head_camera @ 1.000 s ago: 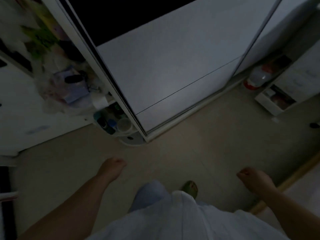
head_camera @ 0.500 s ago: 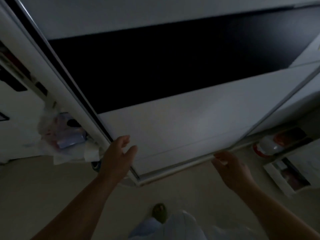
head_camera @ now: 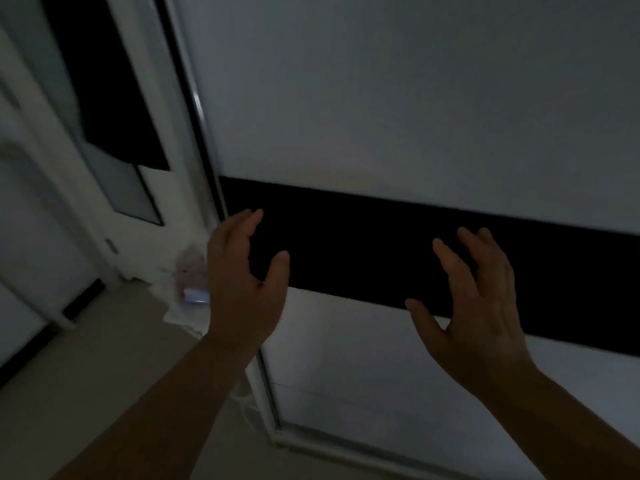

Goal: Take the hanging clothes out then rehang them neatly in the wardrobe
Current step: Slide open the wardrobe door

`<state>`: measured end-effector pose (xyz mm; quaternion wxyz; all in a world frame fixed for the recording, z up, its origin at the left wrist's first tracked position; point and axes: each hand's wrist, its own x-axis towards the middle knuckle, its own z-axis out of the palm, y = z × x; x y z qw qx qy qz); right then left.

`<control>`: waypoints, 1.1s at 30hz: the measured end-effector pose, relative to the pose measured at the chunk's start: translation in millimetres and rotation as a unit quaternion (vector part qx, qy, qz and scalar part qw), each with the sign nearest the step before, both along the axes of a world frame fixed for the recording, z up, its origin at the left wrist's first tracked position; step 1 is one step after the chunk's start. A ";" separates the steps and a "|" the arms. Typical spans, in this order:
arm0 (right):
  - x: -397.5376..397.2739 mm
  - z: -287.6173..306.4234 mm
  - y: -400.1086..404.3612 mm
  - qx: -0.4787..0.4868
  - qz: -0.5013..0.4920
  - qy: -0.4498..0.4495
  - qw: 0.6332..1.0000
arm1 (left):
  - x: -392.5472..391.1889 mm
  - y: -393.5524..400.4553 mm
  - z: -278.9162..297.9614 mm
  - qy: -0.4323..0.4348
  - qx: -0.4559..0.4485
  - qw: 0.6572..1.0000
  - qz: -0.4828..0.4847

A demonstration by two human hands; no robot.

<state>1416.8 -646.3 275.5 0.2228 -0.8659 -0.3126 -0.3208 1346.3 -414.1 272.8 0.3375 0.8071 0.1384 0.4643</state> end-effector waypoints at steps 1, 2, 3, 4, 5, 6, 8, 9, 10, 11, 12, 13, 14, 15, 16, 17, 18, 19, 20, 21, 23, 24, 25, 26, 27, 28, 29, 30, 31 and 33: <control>4.8 4.3 -0.9 -0.021 0.011 -0.022 0.999 | -0.6 -4.7 5.0 0.005 0.000 1.000 0.010; 9.4 8.6 -1.3 -0.041 0.020 -0.041 0.998 | -1.4 -9.2 9.9 0.016 0.003 1.000 0.019; 13.3 11.7 -1.6 -0.059 0.024 -0.054 0.997 | -1.2 -12.5 14.0 0.036 0.004 0.999 0.027; 17.6 13.9 -1.2 -0.077 0.023 -0.064 0.995 | -0.1 -14.2 18.0 0.063 -0.001 0.997 0.035; 21.3 15.3 -0.3 -0.097 0.022 -0.075 0.992 | 1.9 -14.4 21.1 0.090 -0.011 0.995 0.042; 24.2 16.0 0.6 -0.115 0.019 -0.086 0.989 | 3.9 -13.8 23.6 0.116 -0.025 0.992 0.045; 28.7 16.6 1.8 -0.141 0.014 -0.100 0.985 | 6.9 -11.5 28.0 0.151 -0.050 0.986 0.041; 30.8 17.2 2.2 -0.151 0.010 -0.105 0.983 | 8.2 -10.5 29.4 0.166 -0.053 0.984 0.039; 32.8 17.8 2.7 -0.160 0.006 -0.110 0.981 | 9.3 -10.1 30.4 0.179 -0.052 0.981 0.042; 34.6 17.7 2.7 -0.169 0.000 -0.115 0.979 | 10.3 -10.6 30.7 0.190 -0.050 0.979 0.048; 36.3 17.2 2.6 -0.178 -0.004 -0.118 0.977 | 11.3 -11.6 30.5 0.193 -0.048 0.979 0.054; 37.7 16.7 2.3 -0.185 -0.009 -0.119 0.975 | 12.7 -11.9 29.7 0.187 -0.047 0.979 0.058; 39.3 16.4 2.2 -0.193 -0.016 -0.118 0.974 | 14.3 -12.2 29.8 0.176 -0.049 0.981 0.059; 40.9 15.9 1.9 -0.199 -0.022 -0.116 0.973 | 16.3 -11.4 29.8 0.162 -0.051 0.984 0.057; 42.7 15.5 1.8 -0.205 -0.027 -0.114 0.972 | 17.9 -9.9 30.1 0.149 -0.054 0.986 0.056; 44.9 14.9 1.3 -0.211 -0.029 -0.113 0.971 | 18.6 -8.3 31.0 0.138 -0.060 0.987 0.057; 47.1 14.0 0.6 -0.216 -0.031 -0.113 0.969 | 19.1 -7.0 31.7 0.131 -0.066 0.987 0.061; 48.8 13.4 -0.3 -0.220 -0.034 -0.113 0.968 | 19.2 -6.5 31.9 0.126 -0.069 0.987 0.067; 49.8 13.0 -1.2 -0.223 -0.036 -0.110 0.968 | 19.0 -6.8 31.8 0.126 -0.070 0.987 0.071; 50.0 12.8 -2.0 -0.224 -0.038 -0.106 0.968 | 18.9 -7.3 31.6 0.129 -0.069 0.986 0.074; 48.5 14.0 -2.6 -0.231 -0.043 -0.098 0.967 | 19.7 -7.8 29.6 0.138 -0.069 0.985 0.076; 48.0 14.8 -2.6 -0.237 -0.047 -0.097 0.966 | 20.1 -8.0 28.5 0.142 -0.069 0.985 0.076; 47.6 15.4 -2.3 -0.242 -0.054 -0.097 0.964 | 20.6 -8.2 27.9 0.146 -0.069 0.984 0.075; 47.4 15.7 -2.1 -0.245 -0.061 -0.099 0.963 | 20.8 -8.5 28.1 0.152 -0.067 0.983 0.074; 46.8 16.1 -2.1 -0.246 -0.068 -0.104 0.961 | 20.5 -9.2 29.1 0.159 -0.066 0.982 0.072; 46.1 16.5 -2.1 -0.247 -0.075 -0.113 0.959 | 19.8 -10.2 30.2 0.167 -0.063 0.981 0.071; 45.1 17.0 -2.1 -0.250 -0.080 -0.123 0.957 | 18.8 -11.3 30.7 0.172 -0.061 0.981 0.067; 43.5 17.5 -2.0 -0.253 -0.084 -0.129 0.955 | 17.6 -12.4 30.9 0.174 -0.058 0.981 0.062; 42.2 18.0 -1.9 -0.256 -0.087 -0.132 0.954 | 16.4 -13.6 30.6 0.173 -0.052 0.982 0.057; 42.7 16.5 -2.3 -0.259 -0.094 -0.131 0.952 | 14.2 -16.1 29.6 0.169 -0.019 0.984 0.048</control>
